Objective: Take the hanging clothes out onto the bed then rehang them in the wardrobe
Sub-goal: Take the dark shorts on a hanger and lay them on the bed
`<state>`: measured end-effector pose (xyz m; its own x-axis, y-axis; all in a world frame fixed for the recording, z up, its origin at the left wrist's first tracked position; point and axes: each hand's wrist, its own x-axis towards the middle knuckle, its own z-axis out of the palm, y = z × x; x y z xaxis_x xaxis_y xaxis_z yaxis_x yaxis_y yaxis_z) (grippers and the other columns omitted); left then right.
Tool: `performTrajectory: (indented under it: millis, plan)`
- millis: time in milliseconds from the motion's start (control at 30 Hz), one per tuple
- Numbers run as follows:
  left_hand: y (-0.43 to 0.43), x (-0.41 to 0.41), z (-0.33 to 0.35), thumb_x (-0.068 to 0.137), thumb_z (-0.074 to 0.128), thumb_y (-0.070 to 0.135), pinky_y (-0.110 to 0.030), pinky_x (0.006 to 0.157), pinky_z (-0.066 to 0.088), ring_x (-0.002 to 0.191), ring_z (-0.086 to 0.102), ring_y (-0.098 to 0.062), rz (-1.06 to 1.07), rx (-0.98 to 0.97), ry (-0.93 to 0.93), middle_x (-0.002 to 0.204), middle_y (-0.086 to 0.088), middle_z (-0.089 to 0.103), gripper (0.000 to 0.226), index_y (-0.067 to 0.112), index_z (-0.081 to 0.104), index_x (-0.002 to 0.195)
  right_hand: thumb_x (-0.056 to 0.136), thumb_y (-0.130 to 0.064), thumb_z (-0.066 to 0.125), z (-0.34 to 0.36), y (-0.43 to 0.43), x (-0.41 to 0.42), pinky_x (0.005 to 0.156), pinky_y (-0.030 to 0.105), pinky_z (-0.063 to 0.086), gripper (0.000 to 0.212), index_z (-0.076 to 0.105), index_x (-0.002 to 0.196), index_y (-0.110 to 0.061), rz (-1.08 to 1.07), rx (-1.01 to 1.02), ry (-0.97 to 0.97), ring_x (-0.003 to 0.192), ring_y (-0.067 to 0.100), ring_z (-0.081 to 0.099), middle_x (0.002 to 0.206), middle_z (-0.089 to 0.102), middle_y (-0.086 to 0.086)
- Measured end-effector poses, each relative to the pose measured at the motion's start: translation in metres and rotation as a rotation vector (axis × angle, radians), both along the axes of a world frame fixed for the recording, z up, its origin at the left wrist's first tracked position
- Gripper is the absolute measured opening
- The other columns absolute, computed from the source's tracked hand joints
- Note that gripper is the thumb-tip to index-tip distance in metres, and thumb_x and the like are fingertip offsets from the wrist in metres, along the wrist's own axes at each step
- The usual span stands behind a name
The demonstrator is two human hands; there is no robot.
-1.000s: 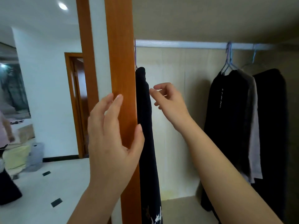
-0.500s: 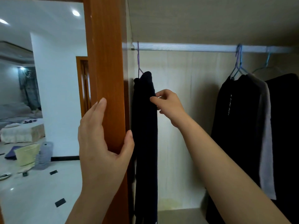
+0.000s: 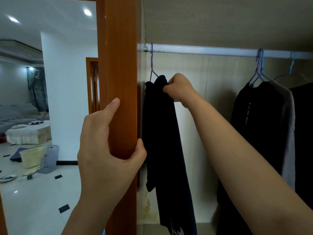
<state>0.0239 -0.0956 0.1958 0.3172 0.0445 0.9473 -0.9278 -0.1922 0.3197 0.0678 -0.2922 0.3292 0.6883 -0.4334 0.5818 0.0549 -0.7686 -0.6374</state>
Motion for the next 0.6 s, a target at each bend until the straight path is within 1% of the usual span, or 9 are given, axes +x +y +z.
performTrajectory:
  millis: [33, 133, 167, 233, 267, 333, 400, 467, 600]
  plan:
    - [0.000, 0.001, 0.000, 0.068, 0.057, 0.045, -0.012, 0.082, 0.039, 0.106, 0.036, 0.020, 0.000, 0.000, -0.006, 0.113, 0.031, 0.030, 0.069, 0.034, 0.033, 0.132, 0.085, -0.012, 0.050, 0.005, -0.002, 0.002, 0.053, 0.026, 0.042, 0.024, 0.038, 0.064, -0.010, -0.031, 0.003, 0.047, 0.068, 0.024, 0.048, 0.066, 0.044, 0.006]
    - [0.000, 0.002, 0.001, 0.067, 0.057, 0.044, -0.013, 0.082, 0.041, 0.107, 0.038, 0.017, -0.009, -0.001, -0.024, 0.111, 0.029, 0.032, 0.069, 0.033, 0.034, 0.131, 0.089, -0.017, 0.051, 0.012, -0.008, 0.005, 0.065, 0.030, 0.042, 0.027, 0.038, 0.067, -0.007, -0.070, 0.023, 0.146, 0.079, 0.024, 0.050, 0.072, 0.046, 0.006]
    - [0.000, 0.002, 0.001, 0.067, 0.057, 0.044, -0.013, 0.082, 0.041, 0.106, 0.038, 0.018, -0.009, 0.000, -0.031, 0.111, 0.029, 0.032, 0.069, 0.034, 0.034, 0.131, 0.091, -0.019, 0.049, 0.012, -0.010, 0.006, 0.067, 0.030, 0.041, 0.024, 0.041, 0.074, -0.004, -0.088, 0.023, 0.168, 0.080, 0.023, 0.050, 0.073, 0.046, 0.006]
    - [0.001, 0.005, 0.000, 0.066, 0.058, 0.044, -0.013, 0.081, 0.041, 0.106, 0.037, 0.019, -0.013, 0.002, -0.042, 0.111, 0.029, 0.033, 0.070, 0.034, 0.034, 0.131, 0.092, -0.020, 0.047, 0.010, -0.019, 0.010, 0.070, 0.028, 0.040, 0.018, 0.051, 0.097, -0.003, -0.114, 0.053, 0.163, 0.082, 0.022, 0.051, 0.082, 0.051, 0.008]
    - [0.001, 0.006, 0.001, 0.065, 0.058, 0.045, -0.015, 0.083, 0.041, 0.106, 0.037, 0.019, -0.016, 0.005, -0.045, 0.111, 0.029, 0.033, 0.071, 0.033, 0.034, 0.130, 0.092, -0.021, 0.048, 0.008, -0.023, 0.014, 0.070, 0.028, 0.041, 0.024, 0.052, 0.106, -0.002, -0.098, 0.090, 0.143, 0.082, 0.022, 0.052, 0.087, 0.052, 0.009]
    - [0.002, 0.007, 0.001, 0.064, 0.059, 0.046, -0.017, 0.083, 0.041, 0.105, 0.039, 0.016, -0.009, 0.021, -0.048, 0.111, 0.028, 0.034, 0.071, 0.033, 0.034, 0.130, 0.090, -0.021, 0.052, 0.003, -0.030, 0.018, 0.068, 0.029, 0.045, 0.032, 0.054, 0.111, 0.003, 0.000, 0.185, 0.086, 0.077, 0.022, 0.055, 0.089, 0.055, 0.009]
    - [0.002, 0.008, 0.002, 0.064, 0.058, 0.046, -0.018, 0.083, 0.041, 0.104, 0.040, 0.008, -0.001, 0.028, -0.058, 0.113, 0.020, 0.038, 0.071, 0.031, 0.034, 0.129, 0.090, -0.020, 0.053, -0.003, -0.035, 0.020, 0.066, 0.028, 0.049, 0.033, 0.056, 0.113, 0.003, 0.086, 0.286, 0.008, 0.075, 0.021, 0.058, 0.088, 0.058, 0.008]
    - [0.002, 0.007, 0.001, 0.065, 0.059, 0.045, -0.020, 0.083, 0.043, 0.106, 0.039, 0.002, 0.011, 0.026, -0.063, 0.114, 0.014, 0.040, 0.071, 0.029, 0.035, 0.129, 0.091, -0.019, 0.053, -0.005, -0.040, 0.019, 0.069, 0.028, 0.051, 0.030, 0.056, 0.113, 0.001, 0.127, 0.416, -0.081, 0.074, 0.020, 0.059, 0.085, 0.060, 0.007]
    - [0.002, 0.011, 0.003, 0.063, 0.058, 0.049, -0.010, 0.079, 0.032, 0.105, 0.033, 0.007, 0.017, 0.059, -0.006, 0.114, 0.026, 0.032, 0.074, 0.034, 0.033, 0.130, 0.092, -0.014, 0.052, -0.007, -0.046, 0.009, 0.069, 0.028, 0.053, 0.020, 0.057, 0.107, -0.003, 0.198, 0.602, -0.241, 0.070, 0.017, 0.060, 0.080, 0.061, 0.005]
